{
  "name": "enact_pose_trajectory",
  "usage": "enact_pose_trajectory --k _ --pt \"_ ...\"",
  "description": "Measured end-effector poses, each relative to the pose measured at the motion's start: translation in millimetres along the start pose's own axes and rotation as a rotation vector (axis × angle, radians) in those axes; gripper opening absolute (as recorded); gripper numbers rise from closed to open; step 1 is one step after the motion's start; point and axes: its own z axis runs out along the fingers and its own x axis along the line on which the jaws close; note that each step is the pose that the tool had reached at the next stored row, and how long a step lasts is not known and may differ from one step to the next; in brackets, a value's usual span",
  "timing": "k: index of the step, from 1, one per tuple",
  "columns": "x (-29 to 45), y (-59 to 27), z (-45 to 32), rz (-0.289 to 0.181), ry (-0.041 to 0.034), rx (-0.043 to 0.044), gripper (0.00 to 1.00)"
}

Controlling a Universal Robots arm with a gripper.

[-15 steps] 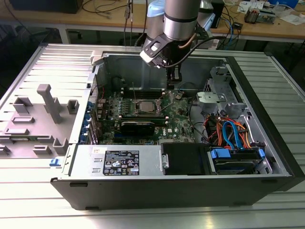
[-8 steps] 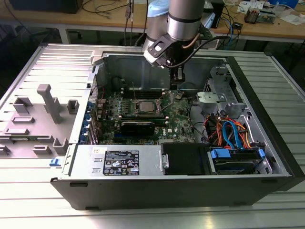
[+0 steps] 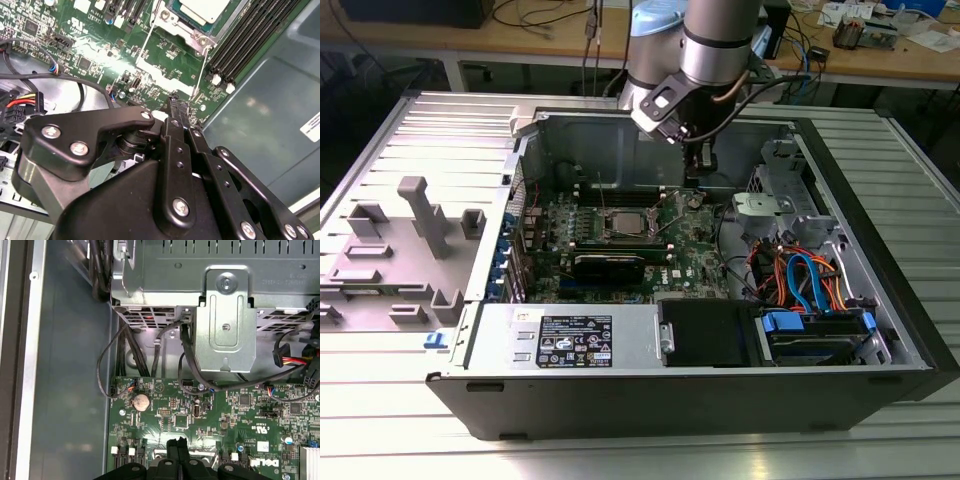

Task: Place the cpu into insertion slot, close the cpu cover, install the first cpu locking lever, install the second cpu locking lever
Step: 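Close the cpu cover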

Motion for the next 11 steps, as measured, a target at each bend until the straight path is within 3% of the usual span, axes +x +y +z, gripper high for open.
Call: enact_pose_trajectory --k 11 --pt "-0.1 5.7 0.2 0.0 -0.0002 0.0 0.11"
